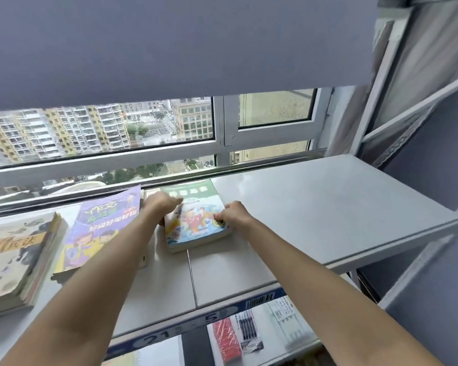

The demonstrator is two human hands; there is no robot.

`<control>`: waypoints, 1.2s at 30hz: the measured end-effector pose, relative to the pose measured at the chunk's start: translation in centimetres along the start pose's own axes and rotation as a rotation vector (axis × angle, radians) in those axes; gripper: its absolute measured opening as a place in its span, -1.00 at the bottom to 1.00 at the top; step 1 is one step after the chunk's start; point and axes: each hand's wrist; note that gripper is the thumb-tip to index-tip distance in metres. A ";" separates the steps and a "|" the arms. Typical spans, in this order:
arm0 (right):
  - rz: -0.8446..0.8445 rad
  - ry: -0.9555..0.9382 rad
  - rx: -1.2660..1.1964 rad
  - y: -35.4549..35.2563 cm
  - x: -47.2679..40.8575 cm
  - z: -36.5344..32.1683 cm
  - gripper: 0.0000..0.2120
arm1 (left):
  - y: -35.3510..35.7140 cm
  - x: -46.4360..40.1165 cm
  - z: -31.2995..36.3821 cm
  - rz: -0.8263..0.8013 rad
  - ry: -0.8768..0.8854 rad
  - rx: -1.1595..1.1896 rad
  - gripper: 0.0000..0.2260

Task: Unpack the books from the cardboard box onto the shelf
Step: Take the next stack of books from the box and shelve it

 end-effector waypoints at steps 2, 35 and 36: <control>0.016 -0.009 0.156 -0.4 0.9 -0.1 -0.84 | 0.1 0.4 0.3 -0.009 0.002 -0.034 -0.47; 0.644 0.786 0.455 -22.4 72.0 56.4 -0.53 | 65.1 48.6 32.2 -0.302 1.217 -1.232 -0.59; 0.654 0.817 0.408 -22.1 73.8 58.8 -0.52 | 67.9 50.3 32.6 -0.344 1.218 -1.244 -0.58</control>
Point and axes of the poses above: each hand's wrist, its own x-axis away from the middle knuckle, its own y-axis out of the palm, z = x × y, and after that the axes turned 15 degrees about -z, right-handed
